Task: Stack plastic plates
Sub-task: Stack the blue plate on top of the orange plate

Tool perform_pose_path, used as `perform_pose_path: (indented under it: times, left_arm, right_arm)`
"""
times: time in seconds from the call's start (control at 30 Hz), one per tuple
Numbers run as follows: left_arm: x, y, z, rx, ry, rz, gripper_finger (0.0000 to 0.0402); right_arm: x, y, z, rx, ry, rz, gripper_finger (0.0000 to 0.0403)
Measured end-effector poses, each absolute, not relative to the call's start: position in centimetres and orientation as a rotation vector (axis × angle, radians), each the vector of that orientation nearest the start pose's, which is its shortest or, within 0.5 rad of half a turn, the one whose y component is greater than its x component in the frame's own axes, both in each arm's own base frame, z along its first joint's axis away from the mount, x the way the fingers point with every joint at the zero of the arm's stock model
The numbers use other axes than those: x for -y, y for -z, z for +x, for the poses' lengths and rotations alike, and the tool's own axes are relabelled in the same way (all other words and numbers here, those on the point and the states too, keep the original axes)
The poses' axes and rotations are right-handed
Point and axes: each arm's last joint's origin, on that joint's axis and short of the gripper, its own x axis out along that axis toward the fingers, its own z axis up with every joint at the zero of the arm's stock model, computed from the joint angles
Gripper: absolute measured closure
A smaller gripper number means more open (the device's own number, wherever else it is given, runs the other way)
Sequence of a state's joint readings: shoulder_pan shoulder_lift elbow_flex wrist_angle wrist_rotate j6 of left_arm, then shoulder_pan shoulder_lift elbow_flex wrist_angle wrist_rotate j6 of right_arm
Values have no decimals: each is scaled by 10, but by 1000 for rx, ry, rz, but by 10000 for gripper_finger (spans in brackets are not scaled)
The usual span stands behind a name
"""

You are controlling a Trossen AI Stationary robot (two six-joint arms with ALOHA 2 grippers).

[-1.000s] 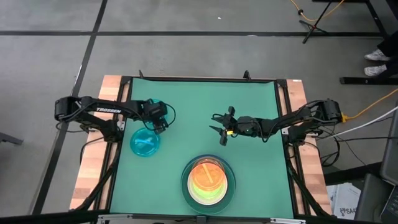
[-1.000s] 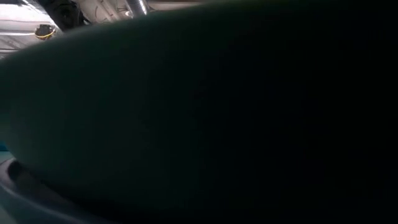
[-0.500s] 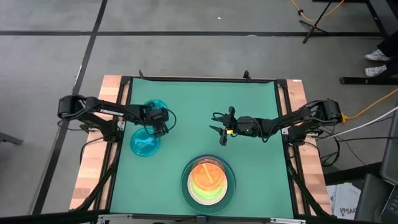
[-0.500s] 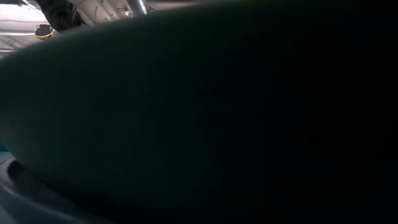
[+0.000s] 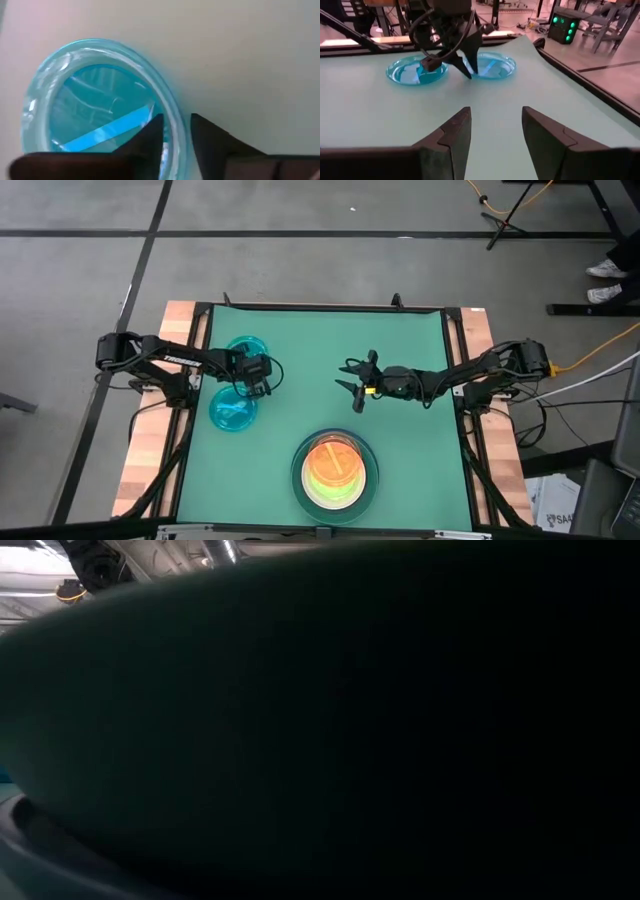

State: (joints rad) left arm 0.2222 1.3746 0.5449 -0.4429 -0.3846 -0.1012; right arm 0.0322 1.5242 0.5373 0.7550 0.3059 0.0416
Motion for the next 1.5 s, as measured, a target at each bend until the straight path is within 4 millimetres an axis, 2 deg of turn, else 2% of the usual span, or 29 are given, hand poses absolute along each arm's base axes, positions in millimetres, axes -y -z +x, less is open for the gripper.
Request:
perform_pose_path:
  times: [0.23,0.37,0.57,0.87,1.03,1.17,1.3,1.5]
  left_arm:
    - [-56,-132,199,-1268,-547,63,395]
    - [-54,-132,200,-1277,-514,101,397]
    - [-34,-136,206,-1284,-408,237,399]
    - [12,-167,231,-1146,-307,277,399]
    - [48,-183,237,-1070,-197,323,400]
    - [79,-202,241,-958,-150,371,400]
    - [102,-216,243,-838,-138,343,400]
    - [127,-222,244,-698,-62,263,400]
  right_arm:
    - [-1,-173,286,-232,243,4,233]
    - [-3,-171,285,-257,209,9,233]
    - [-7,-168,285,-284,193,4,233]
    - [-34,-169,282,-280,150,-47,233]
    - [-46,-170,281,-268,115,-51,233]
    - [-60,-171,279,-253,68,-54,233]
    - [-72,-173,275,-228,97,-64,233]
    - [-88,-175,270,-209,100,-114,233]
